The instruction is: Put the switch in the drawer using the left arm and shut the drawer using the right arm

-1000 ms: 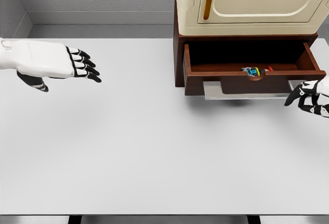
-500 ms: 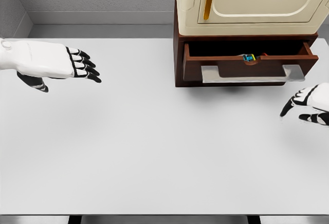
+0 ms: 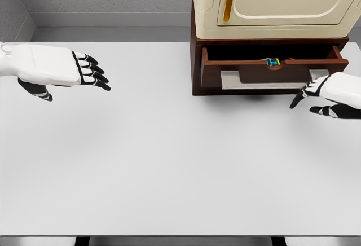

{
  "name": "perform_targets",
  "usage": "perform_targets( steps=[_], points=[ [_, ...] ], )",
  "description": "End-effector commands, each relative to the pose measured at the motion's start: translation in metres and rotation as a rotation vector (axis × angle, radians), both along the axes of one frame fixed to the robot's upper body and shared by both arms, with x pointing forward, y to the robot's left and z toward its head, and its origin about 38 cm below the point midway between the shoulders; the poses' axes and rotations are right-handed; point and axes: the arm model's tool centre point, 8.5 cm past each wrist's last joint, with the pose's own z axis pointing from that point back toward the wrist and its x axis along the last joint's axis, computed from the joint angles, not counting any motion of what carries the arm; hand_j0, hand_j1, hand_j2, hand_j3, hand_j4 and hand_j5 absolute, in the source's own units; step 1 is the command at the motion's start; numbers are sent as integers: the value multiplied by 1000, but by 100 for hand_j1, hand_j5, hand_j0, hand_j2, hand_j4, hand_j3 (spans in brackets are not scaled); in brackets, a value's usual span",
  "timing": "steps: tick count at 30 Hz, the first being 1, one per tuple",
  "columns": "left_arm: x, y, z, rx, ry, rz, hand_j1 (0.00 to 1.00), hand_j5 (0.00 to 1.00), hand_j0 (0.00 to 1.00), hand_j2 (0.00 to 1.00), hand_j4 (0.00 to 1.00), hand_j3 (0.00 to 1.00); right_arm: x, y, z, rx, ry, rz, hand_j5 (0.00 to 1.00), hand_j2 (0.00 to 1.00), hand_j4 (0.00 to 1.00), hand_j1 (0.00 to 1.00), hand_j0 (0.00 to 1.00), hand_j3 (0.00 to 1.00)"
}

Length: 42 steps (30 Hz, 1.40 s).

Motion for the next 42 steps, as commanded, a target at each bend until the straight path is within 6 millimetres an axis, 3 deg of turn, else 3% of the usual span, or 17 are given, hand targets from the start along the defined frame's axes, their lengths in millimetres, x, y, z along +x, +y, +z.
perform_targets(
  steps=[1, 7, 15, 33, 37, 42],
  points=[
    [0, 0, 1, -4, 0, 4, 100, 100, 100, 100, 100, 100, 2, -6, -10, -13, 19, -17, 60, 60, 60, 60, 60, 60],
    [0, 0, 0, -4, 2, 4, 100, 100, 100, 100, 100, 100, 14, -10, -10, -11, 23, -36, 61, 61, 61, 61, 61, 61],
    [1, 1, 1, -3, -1, 5, 100, 100, 100, 100, 100, 100, 22, 5, -18, -13, 32, -2, 62, 62, 62, 62, 62, 62],
    [1, 1, 0, -4, 1, 5, 100, 100, 100, 100, 100, 100, 44, 2, -15, -18, 34, -27, 63, 63, 63, 63, 63, 63],
    [0, 3, 1, -2, 0, 10, 100, 100, 100, 100, 100, 100, 40, 1, -17, -28, 44, -22, 64, 64, 64, 64, 64, 64],
    [-3, 10, -4, 0, 18, 27, 100, 100, 100, 100, 100, 100, -3, 45, -8, -90, 27, 165, 66, 66, 66, 66, 66, 66]
  ],
)
